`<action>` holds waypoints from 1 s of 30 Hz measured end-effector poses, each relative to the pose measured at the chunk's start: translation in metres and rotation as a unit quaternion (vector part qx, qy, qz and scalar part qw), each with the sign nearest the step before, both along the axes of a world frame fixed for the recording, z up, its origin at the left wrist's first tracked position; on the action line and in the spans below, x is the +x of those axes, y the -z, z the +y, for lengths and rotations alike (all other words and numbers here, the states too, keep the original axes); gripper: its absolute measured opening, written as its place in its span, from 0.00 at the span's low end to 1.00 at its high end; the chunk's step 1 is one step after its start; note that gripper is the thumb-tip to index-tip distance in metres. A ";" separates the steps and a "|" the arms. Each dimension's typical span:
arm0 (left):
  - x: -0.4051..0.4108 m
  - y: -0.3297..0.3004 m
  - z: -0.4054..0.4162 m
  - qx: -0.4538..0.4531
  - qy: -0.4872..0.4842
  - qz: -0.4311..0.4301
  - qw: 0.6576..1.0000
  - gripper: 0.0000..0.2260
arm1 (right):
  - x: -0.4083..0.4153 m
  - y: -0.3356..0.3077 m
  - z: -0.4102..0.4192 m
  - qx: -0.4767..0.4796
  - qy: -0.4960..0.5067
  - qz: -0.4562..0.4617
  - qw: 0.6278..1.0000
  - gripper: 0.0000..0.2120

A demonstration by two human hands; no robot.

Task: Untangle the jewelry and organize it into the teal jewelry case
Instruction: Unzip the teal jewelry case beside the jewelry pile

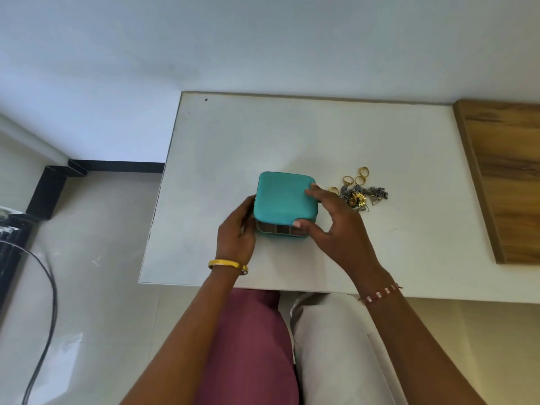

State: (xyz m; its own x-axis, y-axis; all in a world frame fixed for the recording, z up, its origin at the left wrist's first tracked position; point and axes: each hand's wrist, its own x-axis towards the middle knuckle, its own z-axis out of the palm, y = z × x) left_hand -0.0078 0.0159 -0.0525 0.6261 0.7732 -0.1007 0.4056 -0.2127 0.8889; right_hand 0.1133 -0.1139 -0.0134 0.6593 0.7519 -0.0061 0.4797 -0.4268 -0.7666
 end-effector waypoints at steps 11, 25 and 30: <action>-0.009 0.003 -0.015 0.004 0.009 0.018 1.000 0.21 | 0.058 -0.011 0.064 0.059 0.130 0.060 0.988 0.14; -0.034 0.001 -0.026 -0.038 0.022 0.047 0.998 0.24 | 0.070 0.020 0.072 -0.052 0.137 0.041 0.988 0.25; -0.033 -0.001 -0.034 -0.048 0.009 0.063 0.997 0.24 | 0.068 0.014 0.073 -0.027 0.133 0.066 0.988 0.26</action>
State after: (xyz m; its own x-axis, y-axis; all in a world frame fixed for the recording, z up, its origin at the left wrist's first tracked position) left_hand -0.0413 -0.0177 -0.0515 0.6177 0.7448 -0.2525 0.5123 -0.1375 0.8477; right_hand 0.1810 -0.0409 -0.0274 0.8246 0.5478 -0.1412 0.2417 -0.5668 -0.7876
